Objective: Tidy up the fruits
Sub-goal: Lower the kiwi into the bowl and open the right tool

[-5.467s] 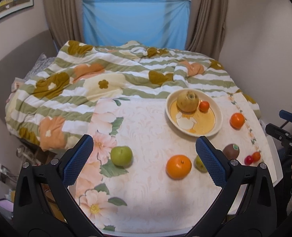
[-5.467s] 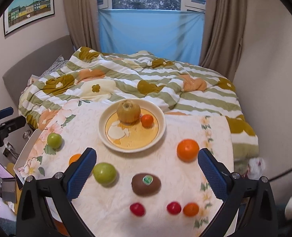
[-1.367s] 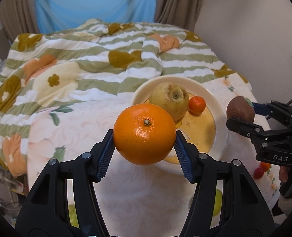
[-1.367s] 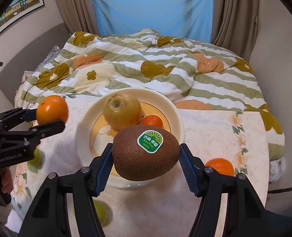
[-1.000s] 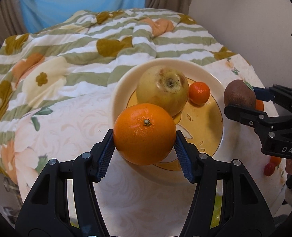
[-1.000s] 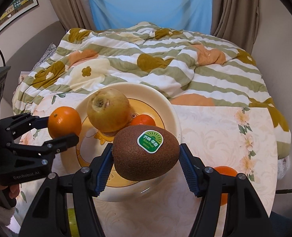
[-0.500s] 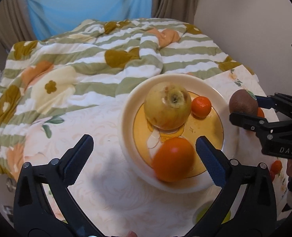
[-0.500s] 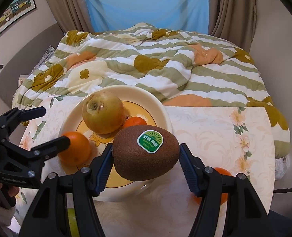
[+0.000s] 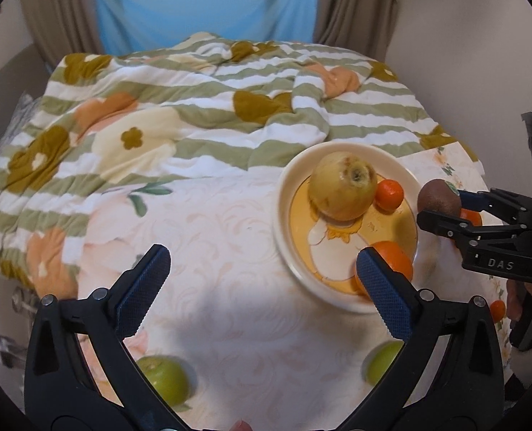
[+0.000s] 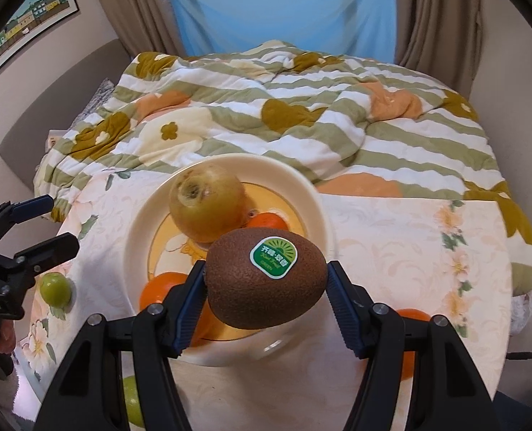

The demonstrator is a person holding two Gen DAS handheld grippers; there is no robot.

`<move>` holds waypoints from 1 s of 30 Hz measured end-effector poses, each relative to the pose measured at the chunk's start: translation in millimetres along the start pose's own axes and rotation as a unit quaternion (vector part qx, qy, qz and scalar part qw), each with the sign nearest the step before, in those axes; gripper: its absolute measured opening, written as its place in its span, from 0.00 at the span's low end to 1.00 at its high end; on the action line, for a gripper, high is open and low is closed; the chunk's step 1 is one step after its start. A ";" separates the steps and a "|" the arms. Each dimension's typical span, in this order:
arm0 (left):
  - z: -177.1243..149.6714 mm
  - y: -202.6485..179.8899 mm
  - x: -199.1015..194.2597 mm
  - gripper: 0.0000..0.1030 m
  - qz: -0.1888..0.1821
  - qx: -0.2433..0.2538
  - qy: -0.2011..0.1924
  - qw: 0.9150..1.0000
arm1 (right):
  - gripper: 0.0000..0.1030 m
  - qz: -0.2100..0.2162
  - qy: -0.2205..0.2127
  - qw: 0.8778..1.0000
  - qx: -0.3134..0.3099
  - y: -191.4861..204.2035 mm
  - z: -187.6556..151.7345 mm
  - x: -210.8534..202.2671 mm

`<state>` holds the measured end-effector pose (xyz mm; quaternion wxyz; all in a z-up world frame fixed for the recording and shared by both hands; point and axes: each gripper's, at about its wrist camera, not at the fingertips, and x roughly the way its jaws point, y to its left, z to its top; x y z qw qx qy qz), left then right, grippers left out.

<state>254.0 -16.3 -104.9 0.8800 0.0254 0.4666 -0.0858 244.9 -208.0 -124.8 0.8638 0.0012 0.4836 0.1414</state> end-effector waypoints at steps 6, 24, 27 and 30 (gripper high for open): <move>-9.9 11.8 -5.0 1.00 0.012 -0.016 0.007 1.000 | 0.59 0.020 0.009 1.000 0.015 5.3 -0.2 16.1; -29.9 23.7 -5.9 1.00 0.013 -0.044 0.017 0.999 | 0.90 0.030 -0.020 0.998 0.047 2.9 -1.6 16.7; -33.3 23.9 -10.3 1.00 0.015 -0.047 0.017 0.999 | 0.93 0.025 -0.024 0.998 0.050 1.2 -3.6 13.4; -36.1 24.2 -18.6 1.00 0.017 -0.047 0.012 0.999 | 1.00 0.021 -0.027 0.998 0.050 0.3 -3.9 8.3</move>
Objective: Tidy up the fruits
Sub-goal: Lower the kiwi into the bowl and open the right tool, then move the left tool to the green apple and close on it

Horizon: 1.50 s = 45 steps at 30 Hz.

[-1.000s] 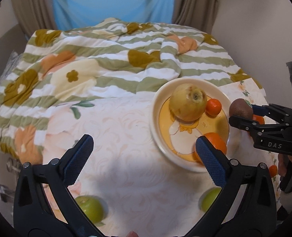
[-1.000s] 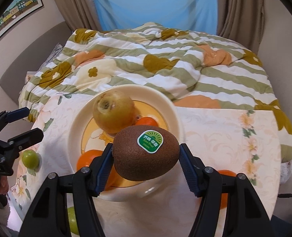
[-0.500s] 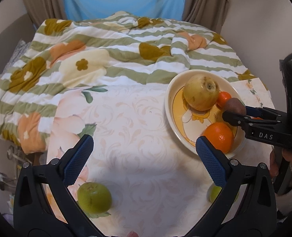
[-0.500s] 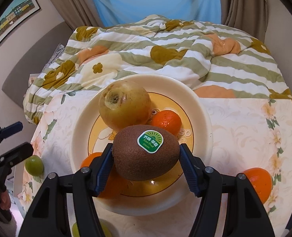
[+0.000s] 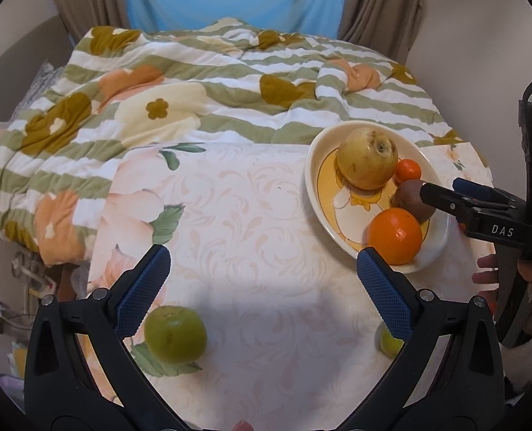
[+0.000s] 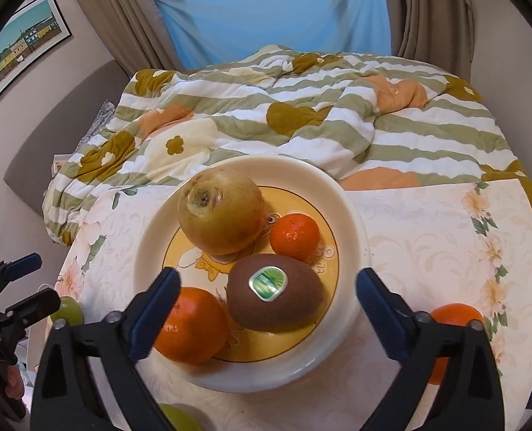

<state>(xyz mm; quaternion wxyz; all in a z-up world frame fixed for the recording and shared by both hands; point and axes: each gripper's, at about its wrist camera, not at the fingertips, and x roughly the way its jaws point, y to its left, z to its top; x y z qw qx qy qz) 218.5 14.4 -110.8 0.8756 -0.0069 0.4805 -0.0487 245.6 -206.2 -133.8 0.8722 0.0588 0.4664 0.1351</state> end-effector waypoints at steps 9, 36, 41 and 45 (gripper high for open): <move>-4.8 -0.3 -48.5 1.00 0.008 0.005 -0.037 0.999 | 1.00 -0.001 -0.025 1.000 -0.012 13.3 -1.5 -50.4; -63.3 -45.7 -150.4 1.00 -0.049 0.040 -0.112 0.992 | 1.00 -0.143 -0.105 0.984 -0.004 5.3 -116.5 -225.5; -79.1 -67.6 -125.9 1.00 -0.069 0.048 -0.096 0.992 | 1.00 -0.135 -0.087 0.987 0.007 -17.6 -140.8 -218.0; -90.5 -82.2 -101.9 1.00 -0.084 0.064 -0.081 0.991 | 1.00 -0.132 -0.074 0.988 0.000 -35.1 -160.8 -202.4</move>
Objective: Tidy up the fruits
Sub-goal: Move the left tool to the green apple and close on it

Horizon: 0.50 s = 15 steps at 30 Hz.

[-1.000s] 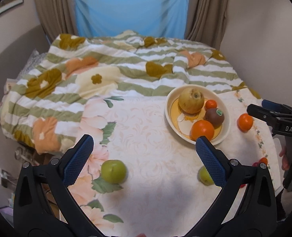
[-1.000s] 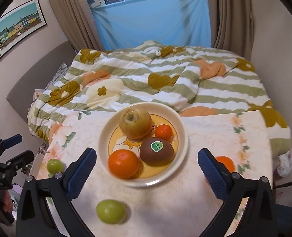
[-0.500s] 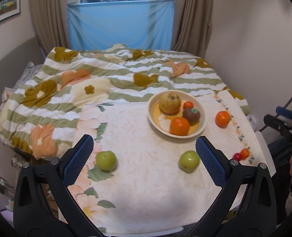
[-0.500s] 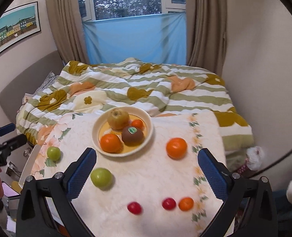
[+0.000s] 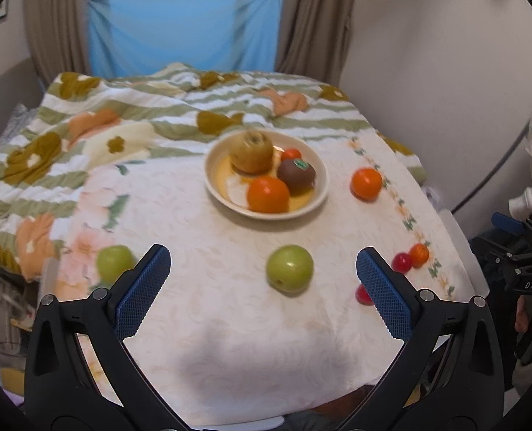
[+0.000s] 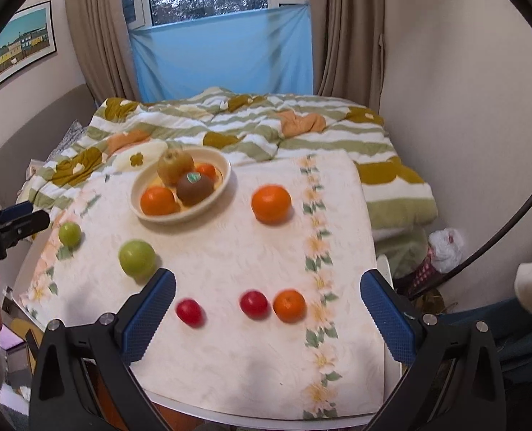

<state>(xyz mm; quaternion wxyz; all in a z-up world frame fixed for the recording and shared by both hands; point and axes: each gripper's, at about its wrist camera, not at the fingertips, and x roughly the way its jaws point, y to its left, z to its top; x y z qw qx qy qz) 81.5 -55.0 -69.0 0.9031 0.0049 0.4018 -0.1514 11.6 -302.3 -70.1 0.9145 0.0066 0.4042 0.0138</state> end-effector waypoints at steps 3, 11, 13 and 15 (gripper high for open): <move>-9.0 -8.5 21.3 1.00 -0.009 0.016 0.015 1.000 | 1.00 -0.003 0.012 1.000 -0.003 -7.5 -13.4 13.5; -28.5 -18.3 76.1 1.00 -0.012 0.053 0.064 0.996 | 0.92 -0.008 0.046 0.999 -0.005 -27.8 -39.1 49.7; -31.1 -20.2 86.5 1.00 -0.012 0.060 0.074 0.995 | 0.88 -0.005 0.058 0.998 -0.008 -31.7 -44.1 59.4; -31.8 -22.6 97.2 0.98 -0.009 0.068 0.087 0.994 | 0.83 -0.005 0.068 0.998 -0.014 -33.3 -47.6 67.4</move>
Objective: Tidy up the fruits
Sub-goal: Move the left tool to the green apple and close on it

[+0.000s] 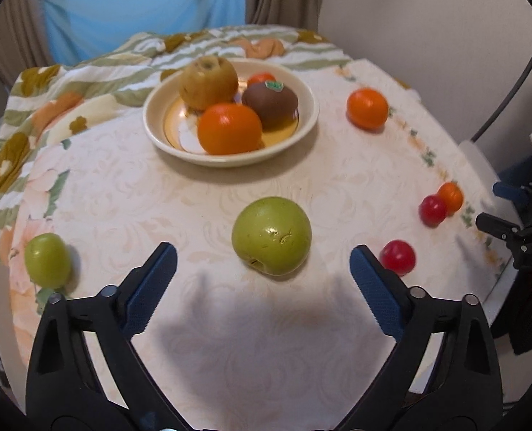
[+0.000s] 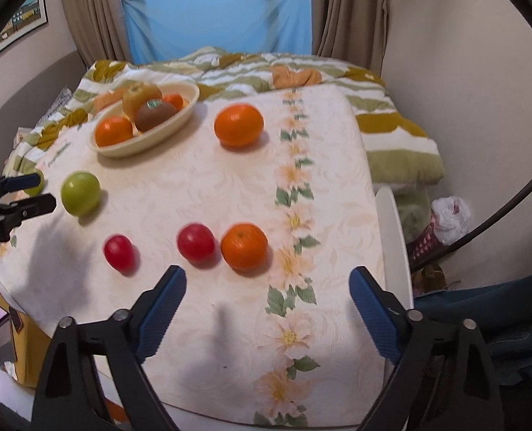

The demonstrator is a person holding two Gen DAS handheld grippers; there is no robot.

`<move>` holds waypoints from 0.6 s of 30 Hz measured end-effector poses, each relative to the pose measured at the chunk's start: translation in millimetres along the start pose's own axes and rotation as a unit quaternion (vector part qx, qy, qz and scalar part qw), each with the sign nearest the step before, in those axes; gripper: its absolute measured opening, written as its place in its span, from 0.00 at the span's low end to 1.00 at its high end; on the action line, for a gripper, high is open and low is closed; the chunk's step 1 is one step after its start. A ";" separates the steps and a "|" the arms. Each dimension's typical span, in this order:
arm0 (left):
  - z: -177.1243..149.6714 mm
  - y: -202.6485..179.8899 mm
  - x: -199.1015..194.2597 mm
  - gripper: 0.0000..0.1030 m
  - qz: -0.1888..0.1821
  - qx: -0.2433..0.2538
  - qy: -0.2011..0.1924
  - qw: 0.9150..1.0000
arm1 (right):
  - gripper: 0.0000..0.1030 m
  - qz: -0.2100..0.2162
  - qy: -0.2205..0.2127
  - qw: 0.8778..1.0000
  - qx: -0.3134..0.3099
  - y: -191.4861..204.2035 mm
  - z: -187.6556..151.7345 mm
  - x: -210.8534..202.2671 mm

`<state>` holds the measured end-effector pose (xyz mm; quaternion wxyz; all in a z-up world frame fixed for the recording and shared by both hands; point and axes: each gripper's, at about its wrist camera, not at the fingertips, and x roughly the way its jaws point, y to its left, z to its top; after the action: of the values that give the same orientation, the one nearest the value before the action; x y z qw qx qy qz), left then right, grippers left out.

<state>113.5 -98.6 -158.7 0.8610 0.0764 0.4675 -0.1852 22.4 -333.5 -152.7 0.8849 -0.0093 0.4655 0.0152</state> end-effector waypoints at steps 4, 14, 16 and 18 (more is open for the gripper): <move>4.0 -4.6 15.8 0.96 0.007 0.010 0.014 1.000 | 0.82 -0.002 0.008 1.000 -0.007 -3.2 -1.4 10.9; 9.6 -8.9 42.1 0.69 -0.002 0.010 0.053 0.999 | 0.68 0.002 0.031 0.999 -0.027 -3.9 7.2 32.8; 9.1 -9.9 44.8 0.65 0.002 0.012 0.058 0.998 | 0.66 0.008 0.034 0.999 -0.030 -2.9 8.6 34.3; 9.1 -10.1 45.7 0.61 0.010 0.015 0.057 0.998 | 0.65 0.010 0.036 0.999 -0.033 -1.0 10.2 35.5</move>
<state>139.3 -121.9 -191.3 0.8334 0.1042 0.5123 -0.1791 50.9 -333.5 -176.2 0.8668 -0.0342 0.4960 0.0390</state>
